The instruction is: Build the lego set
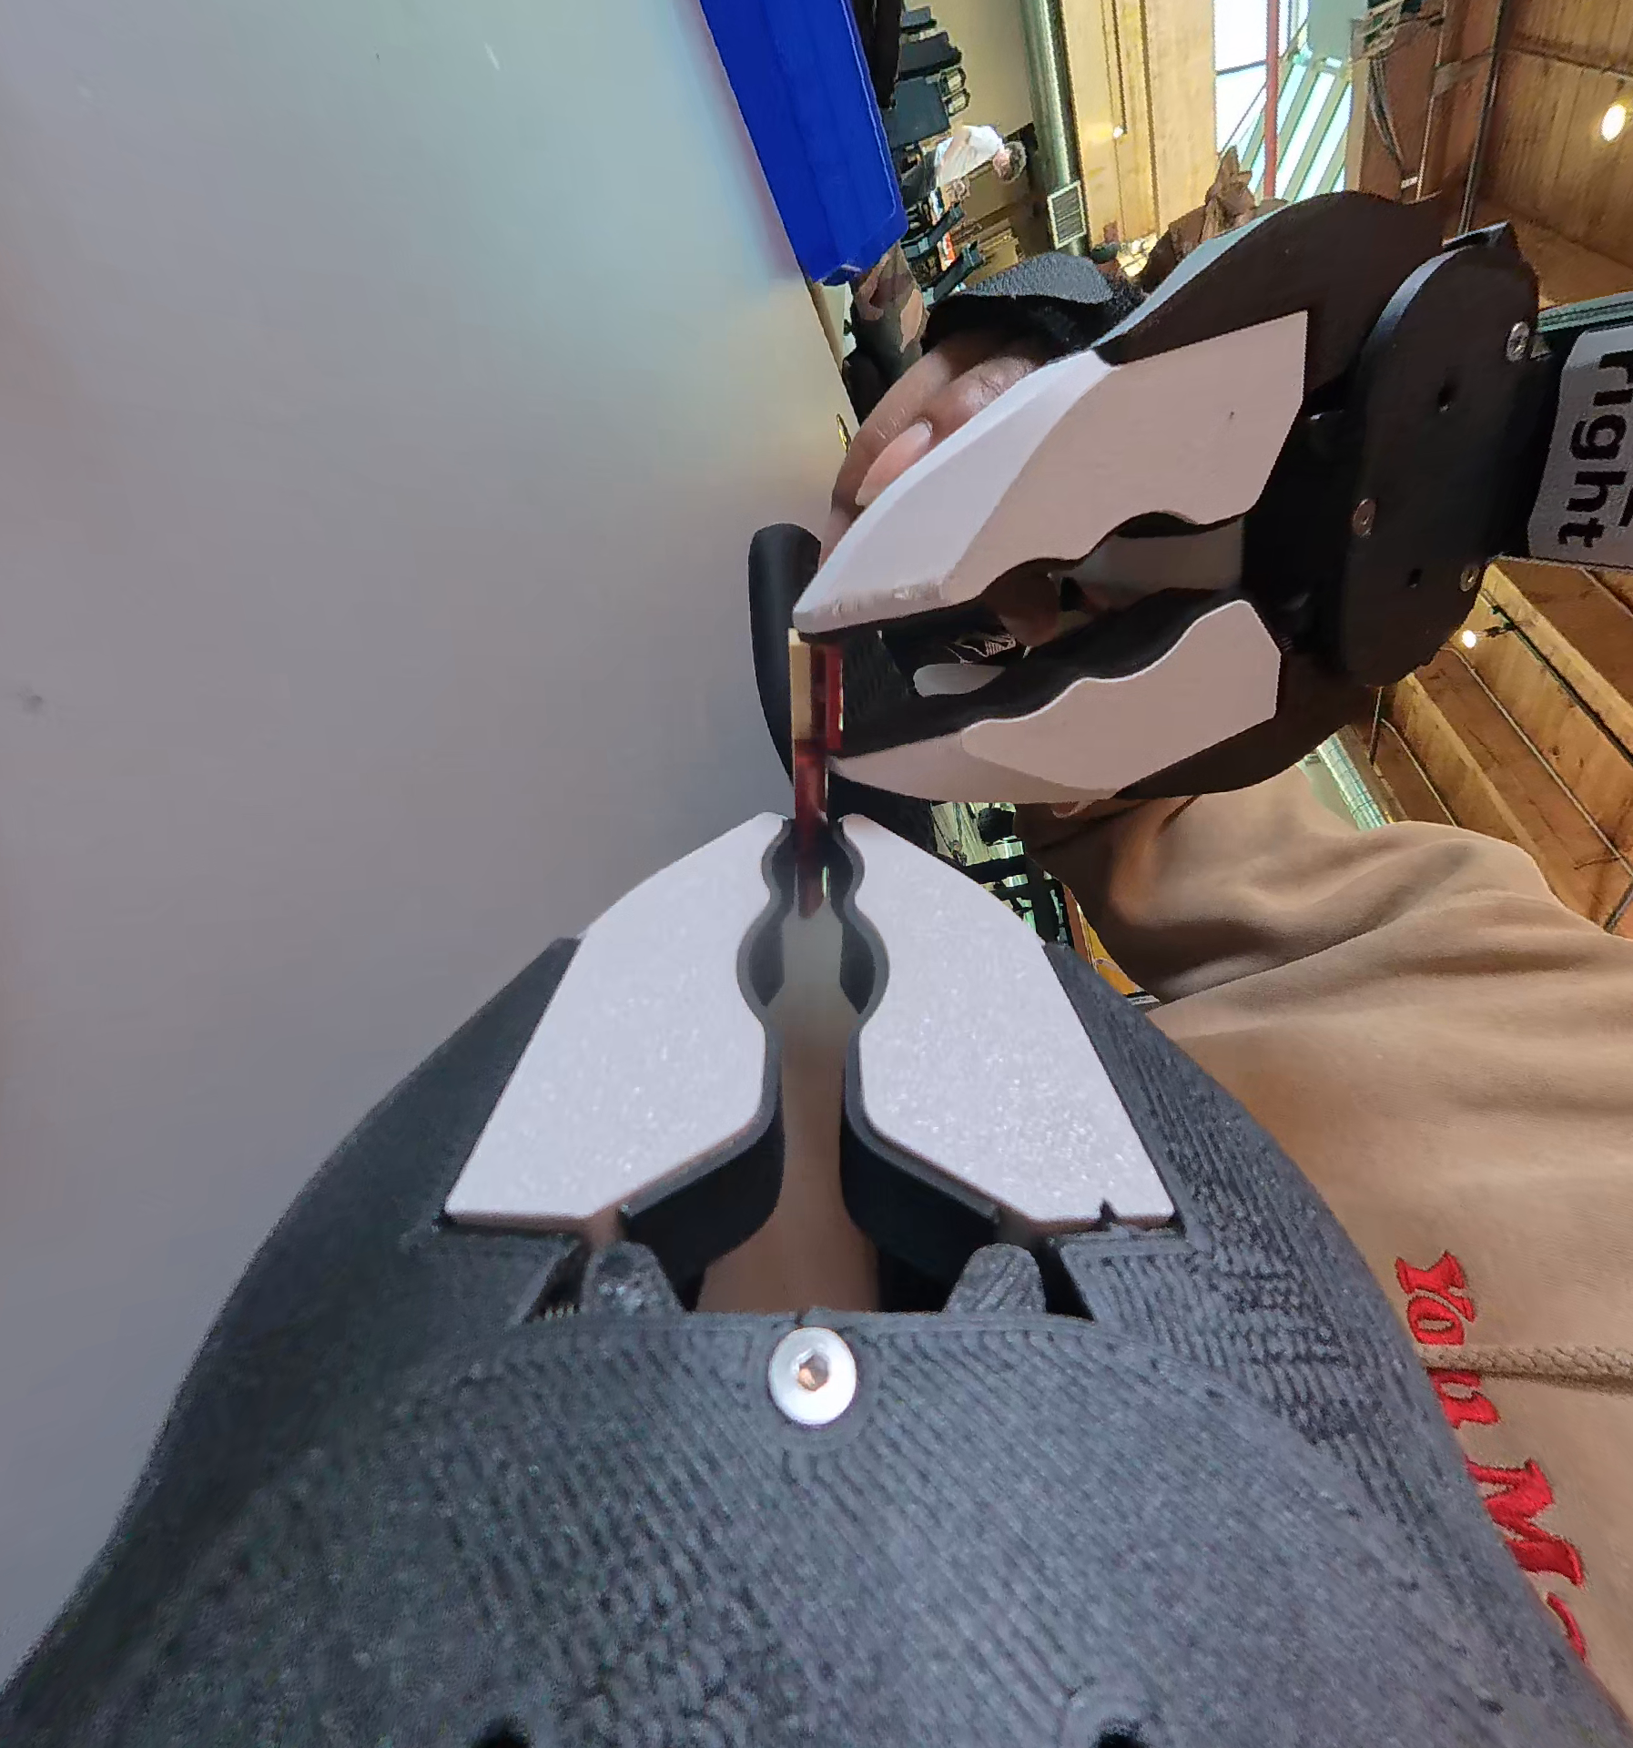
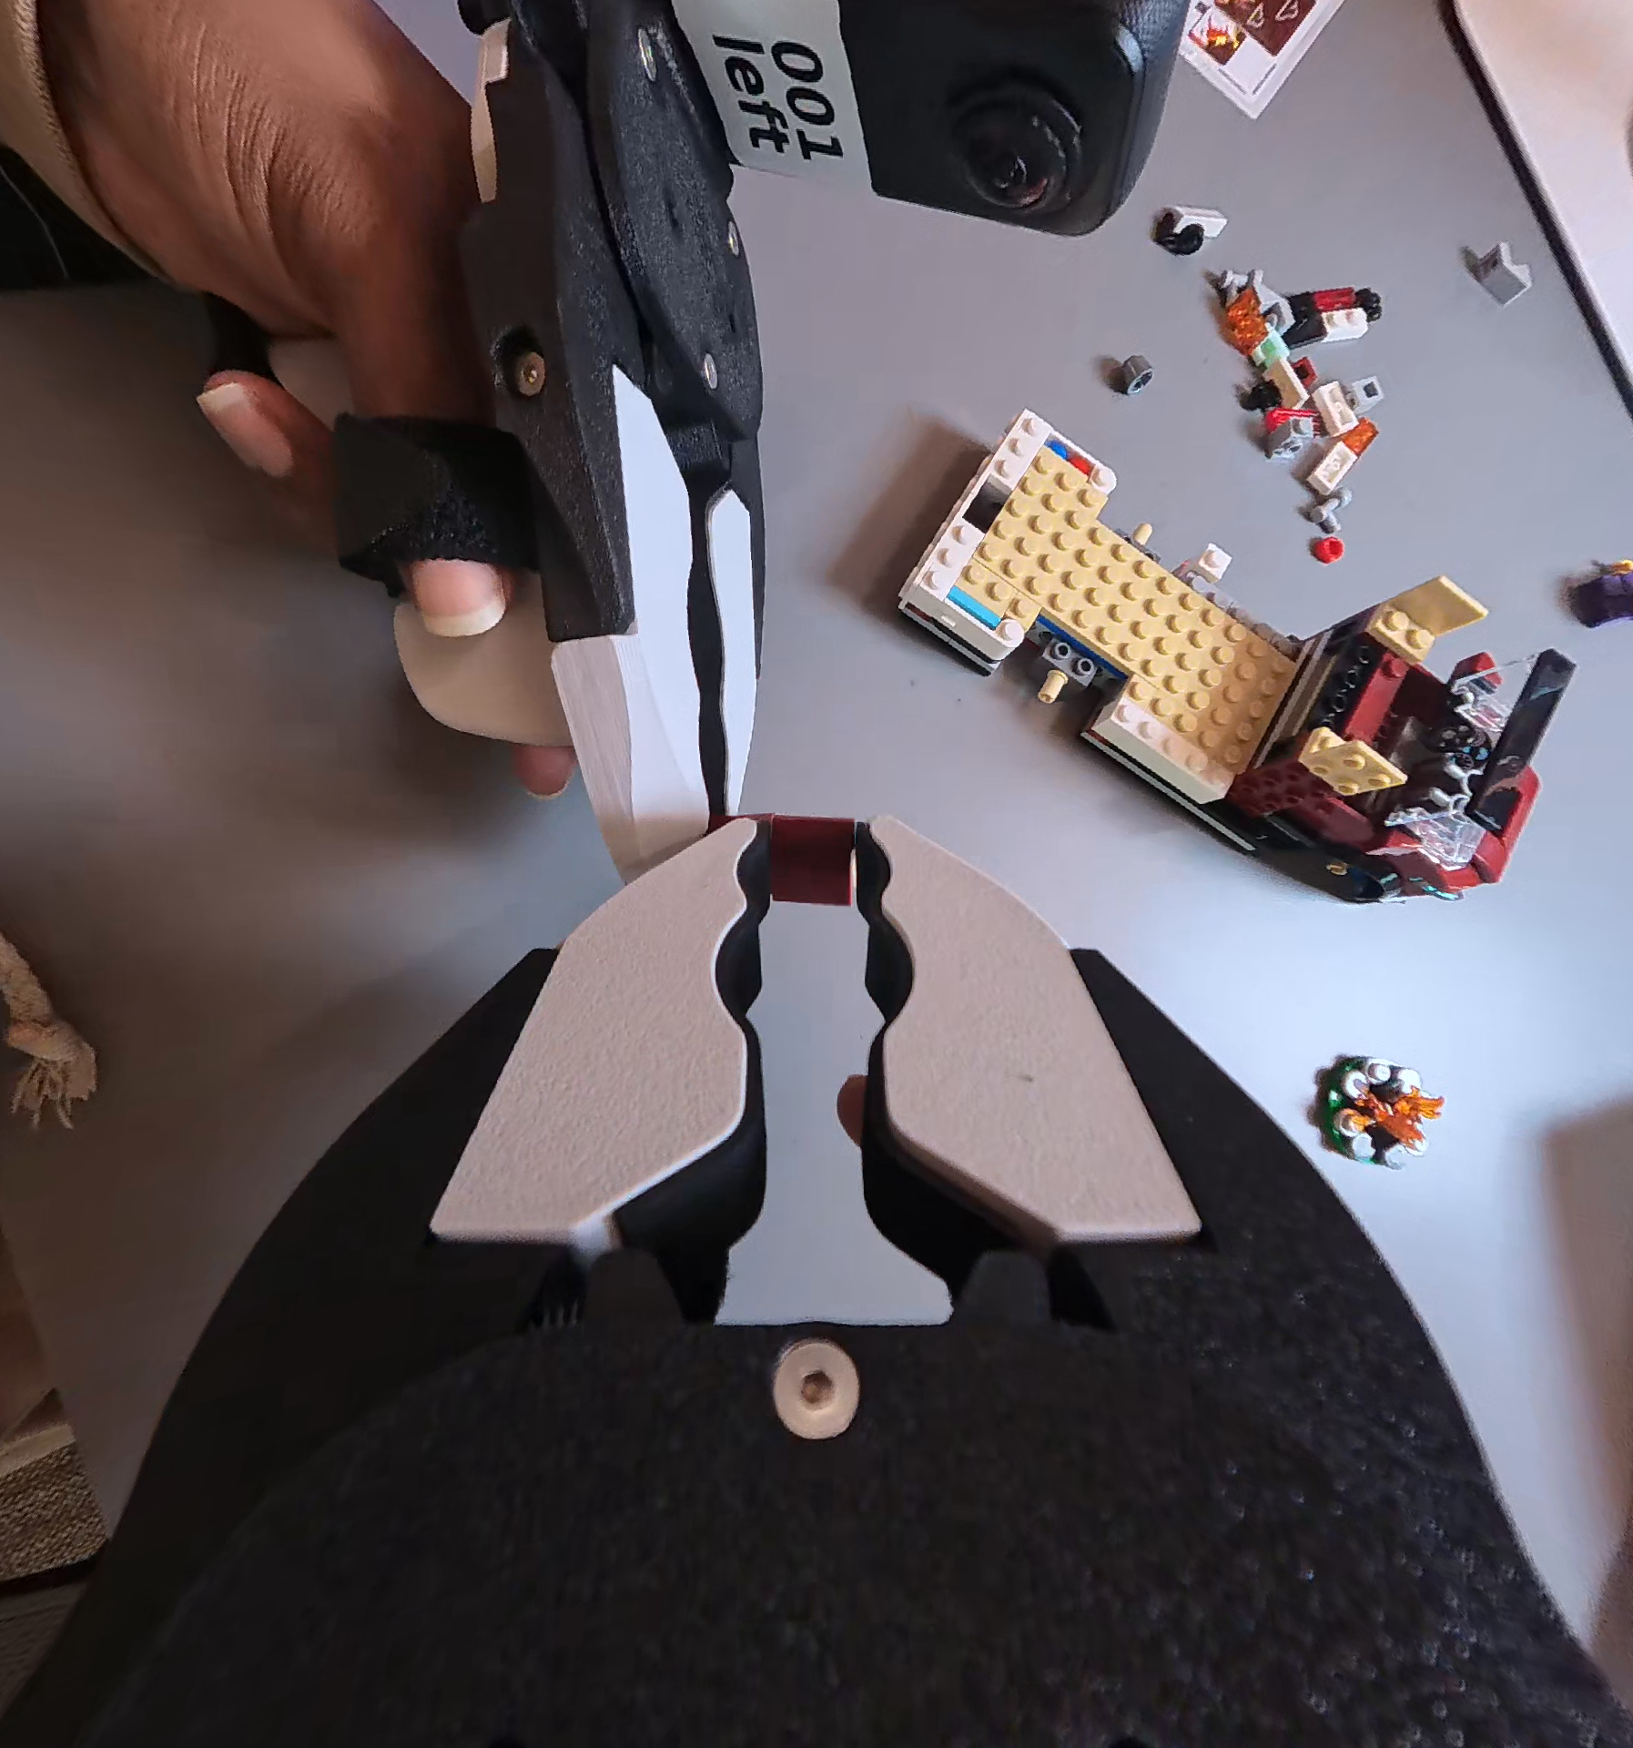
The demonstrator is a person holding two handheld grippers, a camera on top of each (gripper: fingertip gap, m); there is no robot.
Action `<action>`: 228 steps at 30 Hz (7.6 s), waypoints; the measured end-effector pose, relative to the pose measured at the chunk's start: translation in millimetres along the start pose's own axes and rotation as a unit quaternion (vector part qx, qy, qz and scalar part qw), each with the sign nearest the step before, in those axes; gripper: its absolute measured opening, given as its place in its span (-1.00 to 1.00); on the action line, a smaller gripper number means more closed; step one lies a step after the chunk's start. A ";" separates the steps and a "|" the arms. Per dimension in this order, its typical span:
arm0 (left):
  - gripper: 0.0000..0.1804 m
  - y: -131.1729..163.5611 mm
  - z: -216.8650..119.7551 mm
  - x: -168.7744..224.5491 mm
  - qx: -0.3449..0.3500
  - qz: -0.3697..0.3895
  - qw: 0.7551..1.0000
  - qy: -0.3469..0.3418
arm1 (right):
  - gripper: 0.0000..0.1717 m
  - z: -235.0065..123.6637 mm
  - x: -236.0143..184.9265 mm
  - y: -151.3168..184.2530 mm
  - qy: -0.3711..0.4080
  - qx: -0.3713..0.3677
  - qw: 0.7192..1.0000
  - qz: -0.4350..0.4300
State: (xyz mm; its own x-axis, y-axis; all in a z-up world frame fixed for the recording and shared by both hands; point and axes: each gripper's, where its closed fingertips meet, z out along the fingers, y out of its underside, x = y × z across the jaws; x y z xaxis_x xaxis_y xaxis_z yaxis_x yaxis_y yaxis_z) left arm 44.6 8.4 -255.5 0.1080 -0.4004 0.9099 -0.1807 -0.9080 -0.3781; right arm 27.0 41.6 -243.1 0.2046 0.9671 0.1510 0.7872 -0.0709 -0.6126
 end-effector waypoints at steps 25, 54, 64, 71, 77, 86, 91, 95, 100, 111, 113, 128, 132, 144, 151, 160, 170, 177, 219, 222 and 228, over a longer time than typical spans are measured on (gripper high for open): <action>-0.93 -1.0 -0.3 7.8 0.006 -0.012 1.000 0.027 | -0.71 -26.0 9.1 -6.5 -0.048 0.114 0.984 0.129; -0.93 16.9 19.6 56.3 -0.051 0.043 0.994 0.084 | -0.77 -57.6 -27.5 -1.8 -0.229 0.395 0.748 0.481; -0.92 21.2 18.2 53.0 -0.056 0.173 0.983 0.022 | -0.89 -58.0 -34.2 -7.6 -0.212 0.401 0.777 0.437; -0.93 24.0 17.7 52.2 -0.062 0.275 0.959 -0.021 | -0.90 -60.3 -40.7 -10.3 -0.189 0.401 0.806 0.393; -0.93 29.3 16.8 57.1 -0.075 0.314 0.946 -0.011 | -0.90 -64.5 -48.4 -13.9 -0.197 0.407 0.815 0.362; -0.93 33.1 12.6 64.7 -0.085 0.349 0.933 0.013 | -0.93 -69.5 -54.5 -21.0 -0.156 0.440 0.829 0.308; -0.93 33.0 9.7 66.5 -0.083 0.369 0.926 0.021 | -0.93 -70.5 -56.3 -24.4 -0.137 0.445 0.837 0.288; -0.84 28.6 6.8 73.0 -0.060 0.392 0.917 0.035 | -0.93 -71.7 -61.5 -29.0 -0.147 0.446 0.840 0.272; -0.92 27.1 5.2 75.0 -0.055 0.396 0.916 0.029 | -0.93 -70.3 -60.7 -29.5 -0.153 0.450 0.832 0.286; -0.92 28.2 2.7 74.7 -0.060 0.376 0.924 0.031 | -0.93 -68.0 -61.1 -33.2 -0.124 0.443 0.844 0.275; -0.93 27.8 2.1 73.9 -0.061 0.360 0.930 0.040 | -0.93 -66.3 -60.0 -32.9 -0.136 0.436 0.840 0.294; -0.94 -14.4 -17.8 54.5 0.060 0.240 0.969 0.021 | -0.72 -48.5 -20.9 -44.9 -0.212 0.245 0.919 0.223; -0.94 -48.1 -50.5 51.4 0.182 0.153 0.971 0.042 | -0.59 -45.2 -7.0 -55.7 -0.045 0.281 0.953 0.101; -0.93 -60.9 -78.0 54.6 0.293 0.045 0.951 0.088 | -0.84 -23.2 7.5 -82.2 0.184 0.277 0.943 -0.013; -0.93 -62.4 -81.8 45.5 0.297 0.031 0.951 0.080 | -0.88 -16.3 11.8 -82.4 0.174 0.261 0.949 -0.014; -0.94 -64.0 -83.7 46.3 0.304 0.030 0.948 0.084 | -0.75 -12.6 10.6 -79.4 0.183 0.249 0.951 -0.027; -0.94 -63.6 -82.2 45.0 0.301 0.026 0.949 0.085 | -0.79 -10.4 11.0 -78.3 0.189 0.244 0.951 -0.027; -0.93 -63.7 -82.0 43.5 0.301 0.024 0.950 0.083 | -0.80 -9.3 11.4 -77.0 0.187 0.241 0.952 -0.025; -0.83 -67.5 -114.3 -28.9 0.190 0.316 0.864 -0.343 | -0.80 47.4 -5.5 1.3 -0.058 0.046 0.997 -0.002; -0.84 -67.9 -116.6 -35.2 0.179 0.330 0.851 -0.368 | -0.80 52.9 6.8 1.9 -0.042 0.034 0.998 -0.019; -0.89 -70.8 -124.7 -43.1 0.172 0.350 0.825 -0.408 | -0.70 58.2 22.1 0.9 -0.014 0.046 0.999 -0.009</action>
State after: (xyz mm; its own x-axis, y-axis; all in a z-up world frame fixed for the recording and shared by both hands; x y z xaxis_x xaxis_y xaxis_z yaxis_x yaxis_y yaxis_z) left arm -69.1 105.3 -246.7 0.7424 -0.6649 0.0828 -0.2050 -0.3431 -0.9166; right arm -1.7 77.1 -285.4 0.1741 0.9745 0.1416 0.7338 -0.0325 -0.6786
